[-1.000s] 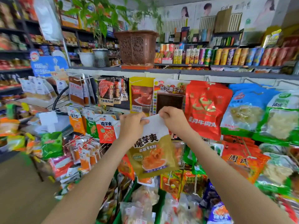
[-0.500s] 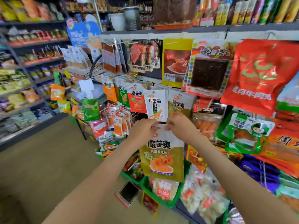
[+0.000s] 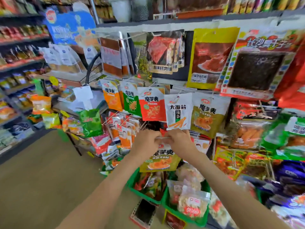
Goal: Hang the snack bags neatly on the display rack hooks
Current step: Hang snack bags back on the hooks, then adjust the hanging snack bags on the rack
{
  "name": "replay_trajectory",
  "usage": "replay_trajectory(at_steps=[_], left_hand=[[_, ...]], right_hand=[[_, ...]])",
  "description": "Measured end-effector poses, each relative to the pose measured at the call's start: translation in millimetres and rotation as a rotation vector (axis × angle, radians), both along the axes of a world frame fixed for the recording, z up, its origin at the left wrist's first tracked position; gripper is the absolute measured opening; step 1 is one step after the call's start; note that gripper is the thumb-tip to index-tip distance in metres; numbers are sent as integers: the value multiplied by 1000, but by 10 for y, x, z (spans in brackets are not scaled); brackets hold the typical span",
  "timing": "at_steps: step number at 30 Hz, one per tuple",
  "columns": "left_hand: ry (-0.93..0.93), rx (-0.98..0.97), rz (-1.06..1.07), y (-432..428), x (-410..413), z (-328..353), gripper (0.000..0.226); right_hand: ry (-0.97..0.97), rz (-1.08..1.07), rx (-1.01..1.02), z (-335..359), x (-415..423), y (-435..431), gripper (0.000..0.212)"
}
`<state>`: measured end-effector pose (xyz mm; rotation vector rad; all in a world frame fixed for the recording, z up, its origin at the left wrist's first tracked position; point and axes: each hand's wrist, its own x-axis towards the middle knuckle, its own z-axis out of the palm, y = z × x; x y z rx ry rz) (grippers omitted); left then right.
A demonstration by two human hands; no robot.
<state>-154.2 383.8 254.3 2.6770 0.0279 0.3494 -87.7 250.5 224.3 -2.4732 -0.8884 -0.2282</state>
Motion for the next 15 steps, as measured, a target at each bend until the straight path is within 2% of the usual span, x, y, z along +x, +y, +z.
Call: replay_trajectory(at_steps=[4,9,11,14,15], left_hand=[[-7,43,-72,524,226,17,19],[-85,65,-209,570,611,104,23],[-80,39,-257,461,753,94,20],[-45,-42,-309,233,939,27,22],[-29,-42,-323,135,992,15,23]], right_hand=[[35,-121,94,43,69,419,16],[81,-319,131,173,264,366,18],[107,-346,114,195,337,211,23],[193,-549,213,169,430,-36,43],[230,-596,246,165,459,-126,43]])
